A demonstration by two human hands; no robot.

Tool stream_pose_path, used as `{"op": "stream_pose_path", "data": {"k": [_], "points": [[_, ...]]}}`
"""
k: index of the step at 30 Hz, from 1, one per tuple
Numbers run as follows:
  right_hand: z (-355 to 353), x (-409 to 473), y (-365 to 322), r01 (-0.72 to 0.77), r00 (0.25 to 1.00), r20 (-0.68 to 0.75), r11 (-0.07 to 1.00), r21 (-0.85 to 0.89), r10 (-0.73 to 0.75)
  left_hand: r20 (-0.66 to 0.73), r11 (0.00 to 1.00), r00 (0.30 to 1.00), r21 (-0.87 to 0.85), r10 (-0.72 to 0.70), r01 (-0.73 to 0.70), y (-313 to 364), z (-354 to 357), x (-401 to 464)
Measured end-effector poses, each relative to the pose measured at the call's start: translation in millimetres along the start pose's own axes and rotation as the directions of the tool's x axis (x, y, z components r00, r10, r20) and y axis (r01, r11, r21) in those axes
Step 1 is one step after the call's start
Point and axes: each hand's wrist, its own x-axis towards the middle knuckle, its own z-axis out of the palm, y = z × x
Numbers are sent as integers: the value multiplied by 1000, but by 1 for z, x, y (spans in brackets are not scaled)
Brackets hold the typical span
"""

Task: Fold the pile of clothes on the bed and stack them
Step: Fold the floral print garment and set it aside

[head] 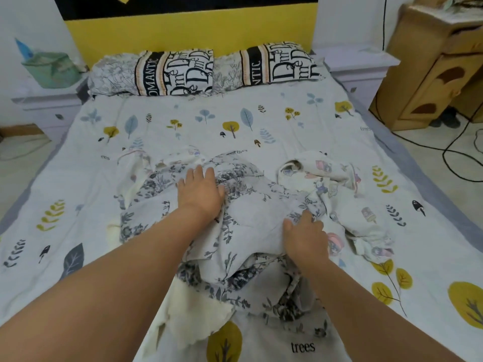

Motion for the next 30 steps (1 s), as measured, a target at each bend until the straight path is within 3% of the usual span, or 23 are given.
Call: {"op": "stream_pose_path", "data": {"k": [5, 9, 16, 21, 25, 30], "points": [[22, 34, 6, -38, 999, -16, 998, 39, 39, 86, 998, 994, -7, -68, 69, 2, 39, 29], [40, 49, 9, -82, 996, 30, 994, 77, 80, 171, 999, 985, 44, -20, 13, -1, 78, 30], [62, 44, 18, 45, 994, -107, 978, 202, -23, 30, 967, 991, 217, 129, -133, -3, 85, 19], [53, 15, 14, 117, 983, -180, 896, 429, -43, 10, 991, 992, 40, 125, -125, -3, 70, -20], [40, -19, 16, 18, 991, -116, 801, 599, 65, 43, 993, 999, -117, 24, -18, -19, 60, -69], [26, -49, 26, -132, 974, -22, 638, 758, 227, 226, 986, 974, -165, 24, 14, -32, 47, -124]]}}
